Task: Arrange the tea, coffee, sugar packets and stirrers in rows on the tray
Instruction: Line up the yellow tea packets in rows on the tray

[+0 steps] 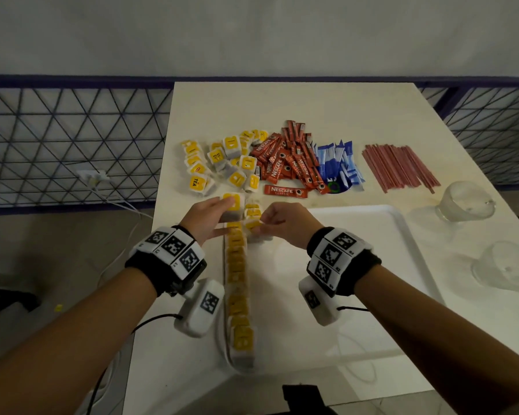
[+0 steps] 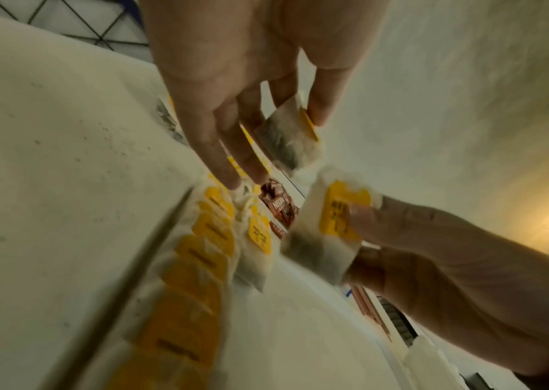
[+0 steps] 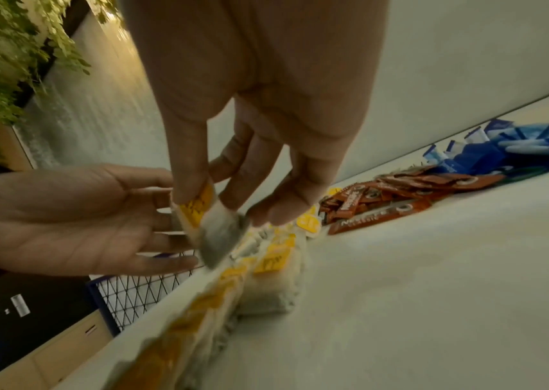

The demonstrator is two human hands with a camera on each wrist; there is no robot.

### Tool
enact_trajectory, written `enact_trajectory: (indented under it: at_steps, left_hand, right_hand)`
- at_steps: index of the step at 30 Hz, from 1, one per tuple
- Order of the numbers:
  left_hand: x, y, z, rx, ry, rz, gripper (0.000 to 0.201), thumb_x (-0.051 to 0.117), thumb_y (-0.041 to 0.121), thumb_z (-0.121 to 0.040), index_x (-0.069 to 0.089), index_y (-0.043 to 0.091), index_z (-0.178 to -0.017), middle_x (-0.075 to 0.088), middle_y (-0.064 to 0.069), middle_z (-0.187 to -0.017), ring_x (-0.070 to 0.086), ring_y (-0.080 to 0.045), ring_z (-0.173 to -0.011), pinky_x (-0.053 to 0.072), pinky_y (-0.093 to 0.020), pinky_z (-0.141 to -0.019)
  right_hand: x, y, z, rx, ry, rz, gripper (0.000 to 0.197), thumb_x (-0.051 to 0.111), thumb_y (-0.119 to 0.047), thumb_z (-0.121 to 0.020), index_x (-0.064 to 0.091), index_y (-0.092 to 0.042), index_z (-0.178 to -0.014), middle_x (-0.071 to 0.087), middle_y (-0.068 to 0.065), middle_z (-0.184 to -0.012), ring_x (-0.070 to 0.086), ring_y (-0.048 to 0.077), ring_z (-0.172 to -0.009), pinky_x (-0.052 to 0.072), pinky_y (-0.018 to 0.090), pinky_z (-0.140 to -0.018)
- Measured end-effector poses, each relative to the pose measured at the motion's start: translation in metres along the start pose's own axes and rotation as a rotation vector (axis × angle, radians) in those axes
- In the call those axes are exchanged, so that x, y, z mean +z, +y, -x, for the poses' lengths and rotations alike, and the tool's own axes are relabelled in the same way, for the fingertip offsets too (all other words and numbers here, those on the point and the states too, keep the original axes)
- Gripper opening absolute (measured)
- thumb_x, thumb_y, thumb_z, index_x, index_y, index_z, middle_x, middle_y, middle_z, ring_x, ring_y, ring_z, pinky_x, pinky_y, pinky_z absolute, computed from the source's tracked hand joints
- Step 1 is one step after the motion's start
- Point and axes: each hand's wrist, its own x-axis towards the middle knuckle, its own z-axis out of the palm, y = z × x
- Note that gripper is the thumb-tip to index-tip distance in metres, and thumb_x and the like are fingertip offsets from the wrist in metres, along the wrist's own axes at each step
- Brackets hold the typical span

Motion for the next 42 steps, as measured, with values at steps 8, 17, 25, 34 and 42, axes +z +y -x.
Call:
enact_trajectory:
  at_steps: [8, 17, 25, 34, 42]
  left_hand:
    - [-0.017, -0.01, -0.005, 0.024, 0.056, -0.082, 0.017, 0.055, 0.02, -0.092, 0.058, 0.016, -0.076, 0.063, 0.0, -0.066, 0.061, -0.002, -0.055, 0.046, -0.023, -0.072]
    - [-0.02, -0.016, -0.003, 0.014, 0.094, -0.075, 0.017, 0.054, 0.02, -0.092, 0.056, 0.016, -0.076, 0.063, 0.012, -0.051, 0.058, 0.006, -0.046, 0.044, -0.022, -0.07]
    - [-0.013, -0.022, -0.003, 0.005, 0.101, -0.107, 0.019, 0.054, 0.021, -0.092, 0.052, 0.016, -0.074, 0.054, 0.001, -0.075, 0.058, 0.003, -0.054, 0.044, -0.02, -0.068]
    - [-0.013, -0.023, -0.003, 0.018, 0.071, -0.151, 0.019, 0.054, 0.022, -0.093, 0.053, 0.015, -0.075, 0.056, -0.001, -0.075, 0.061, 0.0, -0.056, 0.045, -0.021, -0.068]
    - [-0.013, -0.027, -0.005, -0.001, 0.066, -0.178, 0.021, 0.05, 0.024, -0.095, 0.052, 0.016, -0.075, 0.053, -0.003, -0.079, 0.053, -0.01, -0.071, 0.046, -0.021, -0.066]
  right_hand:
    - [0.011, 0.022, -0.016, 0.112, -0.089, 0.052, 0.027, 0.072, -0.02, -0.079, 0.049, -0.022, -0.065, 0.049, -0.007, -0.066, 0.045, 0.011, -0.065, 0.035, 0.018, -0.058]
    - [0.009, 0.025, -0.032, 0.202, -0.162, 0.083, 0.026, 0.068, -0.018, -0.082, 0.048, -0.021, -0.066, 0.054, -0.001, -0.068, 0.048, 0.008, -0.058, 0.035, 0.01, -0.041]
    - [0.01, 0.024, -0.033, 0.262, -0.25, 0.099, 0.022, 0.066, -0.02, -0.084, 0.049, -0.022, -0.071, 0.058, -0.003, -0.064, 0.054, 0.003, -0.048, 0.039, 0.019, -0.047]
    - [0.012, 0.027, -0.032, 0.205, -0.147, 0.224, 0.007, 0.062, -0.017, -0.084, 0.062, -0.018, -0.077, 0.051, -0.006, -0.071, 0.045, 0.007, -0.062, 0.035, 0.009, -0.046]
    - [0.004, 0.022, -0.039, 0.283, -0.152, 0.194, 0.023, 0.07, -0.025, -0.081, 0.052, -0.021, -0.067, 0.05, -0.005, -0.06, 0.044, 0.006, -0.052, 0.036, 0.009, -0.036]
